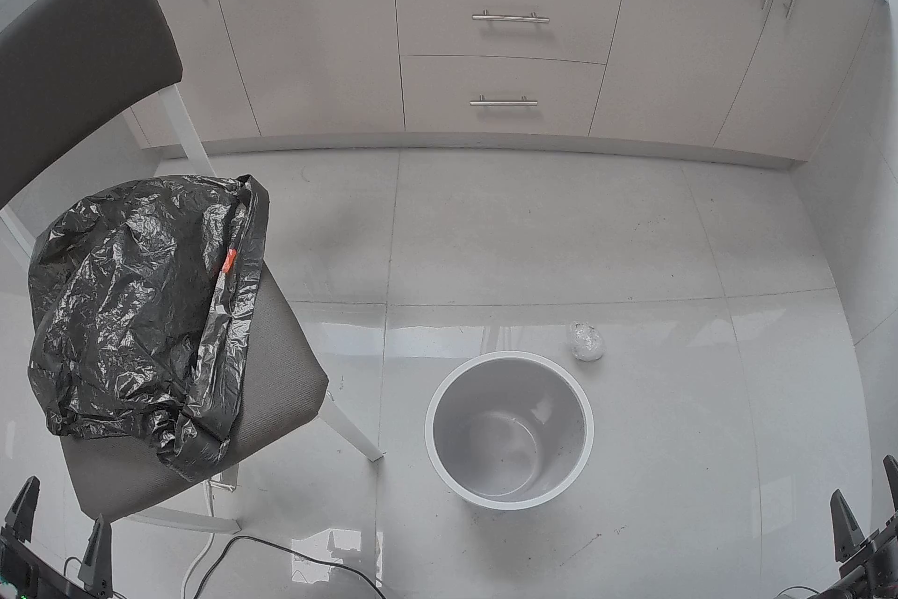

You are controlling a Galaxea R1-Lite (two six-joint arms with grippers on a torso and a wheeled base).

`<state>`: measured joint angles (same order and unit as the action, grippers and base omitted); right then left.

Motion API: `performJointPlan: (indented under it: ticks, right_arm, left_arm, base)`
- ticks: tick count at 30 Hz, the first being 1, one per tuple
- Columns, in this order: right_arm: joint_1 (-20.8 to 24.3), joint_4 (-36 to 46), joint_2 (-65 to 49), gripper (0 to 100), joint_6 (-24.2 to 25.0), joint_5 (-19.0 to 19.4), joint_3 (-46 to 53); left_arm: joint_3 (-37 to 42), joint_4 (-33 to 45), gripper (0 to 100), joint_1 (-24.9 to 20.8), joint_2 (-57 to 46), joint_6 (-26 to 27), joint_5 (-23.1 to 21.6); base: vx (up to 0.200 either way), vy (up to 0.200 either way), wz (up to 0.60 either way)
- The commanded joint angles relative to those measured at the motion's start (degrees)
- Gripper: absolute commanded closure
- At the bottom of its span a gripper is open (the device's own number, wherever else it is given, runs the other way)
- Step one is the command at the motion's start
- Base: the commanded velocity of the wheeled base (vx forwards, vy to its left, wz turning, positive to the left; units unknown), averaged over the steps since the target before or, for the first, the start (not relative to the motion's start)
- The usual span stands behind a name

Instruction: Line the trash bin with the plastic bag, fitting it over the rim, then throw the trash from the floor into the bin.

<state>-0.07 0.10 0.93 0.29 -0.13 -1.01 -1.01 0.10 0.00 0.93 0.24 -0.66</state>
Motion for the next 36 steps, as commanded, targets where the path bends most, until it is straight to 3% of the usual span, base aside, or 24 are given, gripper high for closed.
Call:
performJointPlan:
  ticks: [1,14,16,17,19,21,22,24,25,28,30,32,33,36]
  right_arm:
    - [0.07,-0.01,-0.93,0,0.06,-0.04,1.01]
    - [-0.01,-0.8,-0.93,0,0.06,-0.22,0.13]
    - [0.42,-2.91,2.85,0,5.86,-0.13,-11.38]
    - [0.86,-2.56,9.36,0,12.36,-0.31,-22.63]
    - [0.51,1.22,15.25,0,15.44,0.31,-33.97]
    - [0.34,3.86,18.41,0,10.96,1.98,-38.01]
    - [0.34,4.91,22.01,0,5.16,4.88,-38.71]
    - [0.95,4.56,25.7,0,5.51,7.25,-38.36]
    - [1.48,4.3,27.9,0,6.39,8.48,-38.1]
    - [2.97,3.59,32.21,0,8.67,11.38,-37.57]
    - [6.75,-0.36,38.1,0,12.01,13.14,-35.55]
    - [8.51,-3.17,39.94,0,13.07,13.14,-34.32]
    - [11.06,-9.41,43.19,0,14.39,13.05,-31.24]
    - [11.85,-19.26,47.41,0,15.09,12.97,-24.56]
  left_arm:
    - [1.01,-0.01,0,0.0,-0.93,0.37,-0.31]
    - [0.75,0.61,0,0.0,-0.49,-0.07,-0.22]
    - [0.75,0.52,0,-0.09,-0.22,0.2,-0.31]
    - [0.75,0.43,0,-0.09,-0.31,0.2,-0.31]
    - [0.66,0.17,0,0.0,-0.66,0.11,-0.4]
    - [-1.8,-0.01,0,-0.09,-0.31,-0.77,-0.66]
    - [-12.26,1.22,0,-0.62,2.94,-6.22,-0.75]
    - [-20.96,4.47,0,-2.64,8.92,-11.14,-0.92]
    - [-24.48,6.67,0,-3.69,11.55,-11.14,-0.92]
    - [-26.94,9.92,0,-4.92,14.98,-9.47,-1.28]
    - [-25.18,9.92,0,-5.45,21.31,-1.3,-3.12]
    - [-24.65,9.83,0,-5.45,24.03,1.16,-3.74]
    - [-24.48,9.83,0,-5.89,29.48,3.45,-4.88]
    - [-25.53,9.04,0,-10.28,36.95,8.46,-8.48]
  base:
    - [0.0,0.0,0.0]
    - [0.0,0.0,0.0]
    - [0.0,0.0,0.0]
    - [0.0,0.0,0.0]
    - [0.0,0.0,0.0]
    - [0.0,0.0,0.0]
    - [0.0,0.0,0.0]
    - [0.0,0.0,0.0]
    - [0.0,0.0,0.0]
    - [0.0,0.0,0.0]
    - [0.0,0.0,0.0]
    - [0.0,0.0,0.0]
    - [0.0,0.0,0.0]
    - [0.0,0.0,0.0]
